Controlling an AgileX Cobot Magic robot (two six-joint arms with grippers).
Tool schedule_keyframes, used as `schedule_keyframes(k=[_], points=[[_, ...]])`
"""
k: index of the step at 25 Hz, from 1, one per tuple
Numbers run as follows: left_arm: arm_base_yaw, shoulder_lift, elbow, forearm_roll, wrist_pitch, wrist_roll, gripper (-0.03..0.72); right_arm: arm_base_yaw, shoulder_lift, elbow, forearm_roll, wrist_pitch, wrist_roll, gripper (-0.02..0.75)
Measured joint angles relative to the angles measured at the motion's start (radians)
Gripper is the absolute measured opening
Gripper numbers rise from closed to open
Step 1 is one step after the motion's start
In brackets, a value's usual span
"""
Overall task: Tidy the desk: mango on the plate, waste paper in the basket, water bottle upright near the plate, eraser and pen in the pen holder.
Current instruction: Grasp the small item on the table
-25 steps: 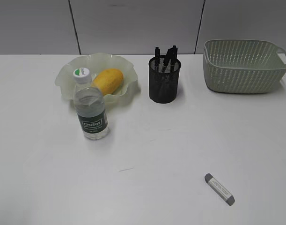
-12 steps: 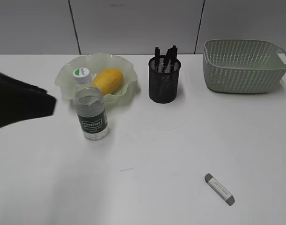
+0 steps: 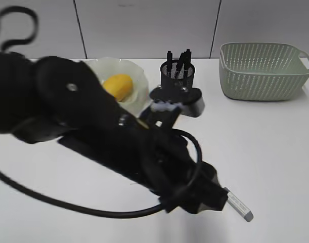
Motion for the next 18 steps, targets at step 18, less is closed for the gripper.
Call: schedule_keyframes(k=[18], points=[[-0.033, 0.442, -0.403, 0.362, 0.040, -0.575, 0.381, 0.000, 0.000, 0.000, 0.000, -0.001, 0.000, 0.339]])
